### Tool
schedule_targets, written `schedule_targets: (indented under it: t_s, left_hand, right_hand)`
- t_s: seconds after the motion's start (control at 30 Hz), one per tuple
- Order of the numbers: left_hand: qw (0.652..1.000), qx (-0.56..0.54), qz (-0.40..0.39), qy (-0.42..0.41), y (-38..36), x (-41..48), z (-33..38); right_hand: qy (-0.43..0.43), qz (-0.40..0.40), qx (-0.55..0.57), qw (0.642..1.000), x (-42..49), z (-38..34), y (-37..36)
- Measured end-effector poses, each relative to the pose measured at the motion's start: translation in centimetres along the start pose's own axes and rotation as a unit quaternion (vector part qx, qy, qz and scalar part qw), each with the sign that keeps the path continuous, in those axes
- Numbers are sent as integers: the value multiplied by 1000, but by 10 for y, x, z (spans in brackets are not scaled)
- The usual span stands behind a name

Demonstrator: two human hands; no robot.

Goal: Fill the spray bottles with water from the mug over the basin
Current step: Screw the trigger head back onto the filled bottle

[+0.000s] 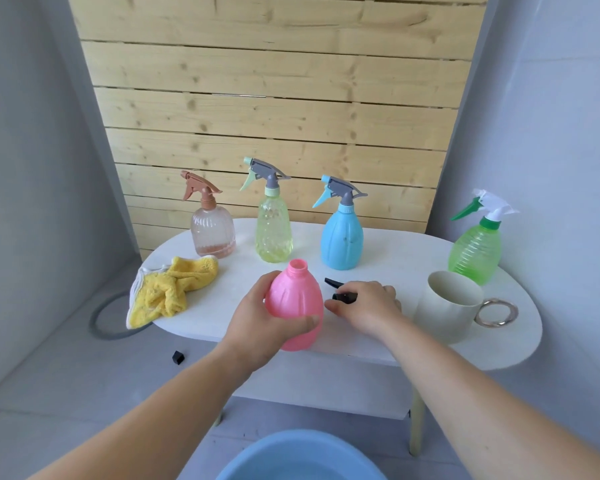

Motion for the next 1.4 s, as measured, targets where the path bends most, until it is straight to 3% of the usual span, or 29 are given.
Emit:
schedule_targets:
  t_s: [0.2, 0.33, 0.43, 0.57, 0.87, 1.13, 1.4]
  left_hand:
    - [1000, 7, 0, -2, 1, 0, 1]
    - [1000, 3, 7, -1, 1, -1, 2]
    - [1000, 1, 11, -2, 1, 0, 4]
    - [1000, 2, 15, 0, -1, 1, 5]
    - [1000, -7, 23, 1, -9, 11, 5]
    - [1000, -10, 19, 0, -17, 18, 5]
    - [1000, 6, 8, -6, -23, 21, 7]
  right_hand:
    - [3, 40, 62, 997, 5, 3, 1]
    - [38, 113, 180, 976, 5, -2, 22]
    - [69, 183, 210, 958, 0, -9, 53]
    - [104, 213, 252, 938, -9, -22, 93]
    - [161, 249, 210, 932, -23, -17, 150]
    - [169, 265, 177, 933, -22, -15, 156]
    - [265, 245, 203, 910, -38, -46, 156]
Point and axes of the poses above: each hand's wrist, its own x-axis towards the middle knuckle, its own y-axis out of the back of the hand, z = x × y, the point moved 6 cm from there along x, towards the middle knuckle, and after that the axes turned 8 degrees about -x, right-handed, at the moved point
